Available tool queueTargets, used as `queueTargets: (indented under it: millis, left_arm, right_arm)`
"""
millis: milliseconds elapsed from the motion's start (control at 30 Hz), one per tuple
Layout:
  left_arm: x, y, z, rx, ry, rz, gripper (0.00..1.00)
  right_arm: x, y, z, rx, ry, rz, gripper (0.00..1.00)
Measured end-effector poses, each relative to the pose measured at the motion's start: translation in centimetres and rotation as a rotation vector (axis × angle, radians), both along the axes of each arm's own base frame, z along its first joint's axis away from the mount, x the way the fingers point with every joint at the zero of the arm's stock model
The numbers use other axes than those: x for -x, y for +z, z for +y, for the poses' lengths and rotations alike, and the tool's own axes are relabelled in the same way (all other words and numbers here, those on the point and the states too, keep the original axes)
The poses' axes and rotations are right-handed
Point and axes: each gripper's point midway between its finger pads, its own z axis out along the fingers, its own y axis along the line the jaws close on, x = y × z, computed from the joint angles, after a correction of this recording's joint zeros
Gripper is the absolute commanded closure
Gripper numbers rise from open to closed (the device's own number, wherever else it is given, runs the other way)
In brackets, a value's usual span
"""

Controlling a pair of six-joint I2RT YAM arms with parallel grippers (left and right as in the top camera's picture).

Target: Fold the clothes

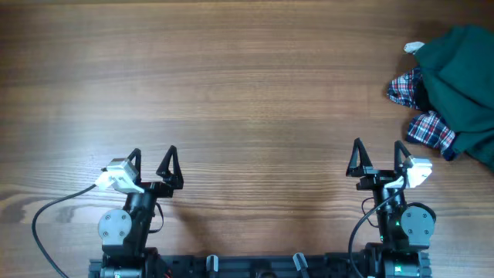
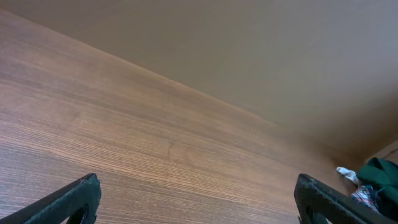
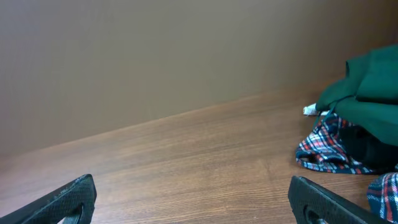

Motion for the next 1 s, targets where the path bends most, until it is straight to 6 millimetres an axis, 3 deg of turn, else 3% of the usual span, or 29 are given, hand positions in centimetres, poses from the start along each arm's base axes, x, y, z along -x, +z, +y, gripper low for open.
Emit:
queueTargets:
  millis: [367,633,733,833,1000]
  left_arm:
    - [0.0,0.0,0.0,0.0,0.0,0.0,0.0]
    - [0.0,0.0,0.0,0.0,0.0,0.0,0.0]
    - [0.0,0.0,0.0,0.0,0.0,0.0,0.0]
    - [0.0,0.0,0.0,0.0,0.0,0.0,0.0]
    - [0.0,0.0,0.0,0.0,0.0,0.0,0.0]
  right_arm:
    - [0.0,0.0,0.0,-0.042,0.0,0.002,0.0]
    - [0.0,0.0,0.1,-0.695,0.004,0.028,0.0]
    - [0.0,0.0,0.5,-0.792,0.026,0.04,0.0]
    - [0.1,0.4,1.7,-0.782,0.094,0.052,0.0]
    - [0.6,1.8,3.5,-0.617,0.221,0.018,0.0]
